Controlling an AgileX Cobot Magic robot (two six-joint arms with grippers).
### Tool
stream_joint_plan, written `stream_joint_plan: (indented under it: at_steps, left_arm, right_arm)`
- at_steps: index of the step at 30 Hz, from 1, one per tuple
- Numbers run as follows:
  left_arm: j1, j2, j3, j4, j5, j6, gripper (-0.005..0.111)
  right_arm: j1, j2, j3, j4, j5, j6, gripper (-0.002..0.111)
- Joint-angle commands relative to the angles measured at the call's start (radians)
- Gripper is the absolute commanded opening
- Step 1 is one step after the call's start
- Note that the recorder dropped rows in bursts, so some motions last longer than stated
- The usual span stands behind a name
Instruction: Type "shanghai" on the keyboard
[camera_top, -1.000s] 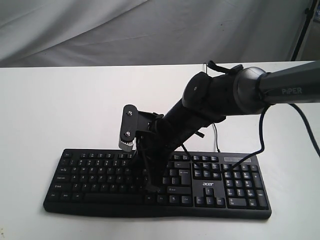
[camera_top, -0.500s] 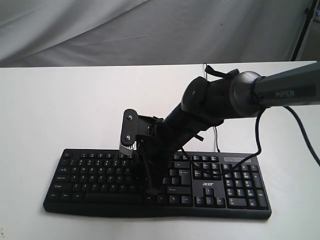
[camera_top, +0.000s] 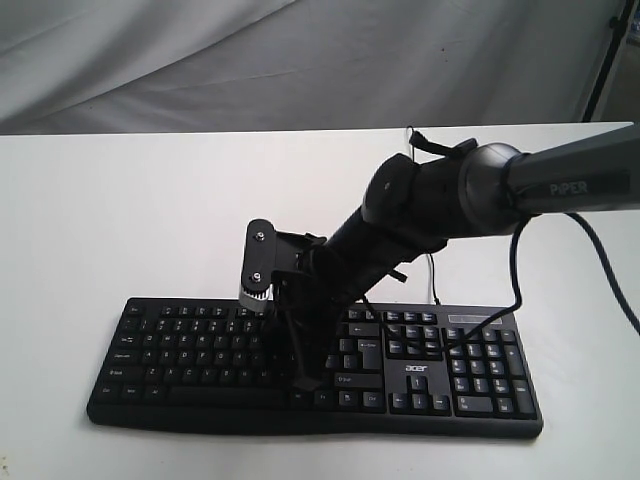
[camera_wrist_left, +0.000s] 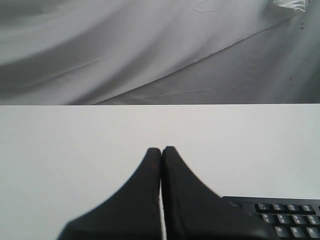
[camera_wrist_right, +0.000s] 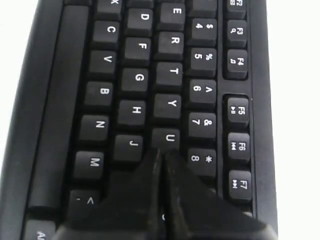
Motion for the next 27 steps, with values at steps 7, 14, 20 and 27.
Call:
stream_joint_plan:
  at_steps: [7,14,20,27]
  left_arm:
    - [-0.004,0.003,0.001,-0.004,-0.003,-0.001,0.001]
    - [-0.004,0.003,0.001,-0.004,-0.003,-0.001,0.001]
    - [-0.004,0.003,0.001,-0.004,-0.003,-0.001,0.001]
    - [-0.004,0.003,0.001,-0.004,-0.003,-0.001,0.001]
  right_arm:
    - [-0.003,-0.011,0.0,-0.017,0.008,-0.004,0.0]
    - [-0.003,-0.057,0.0,0.006,0.024,0.0,0.0]
    - [-0.003,-0.087,0.0,0.049,0.024,-0.007,0.0]
    - [-0.003,-0.16,0.0,0.163,0.02,-0.029,0.0]
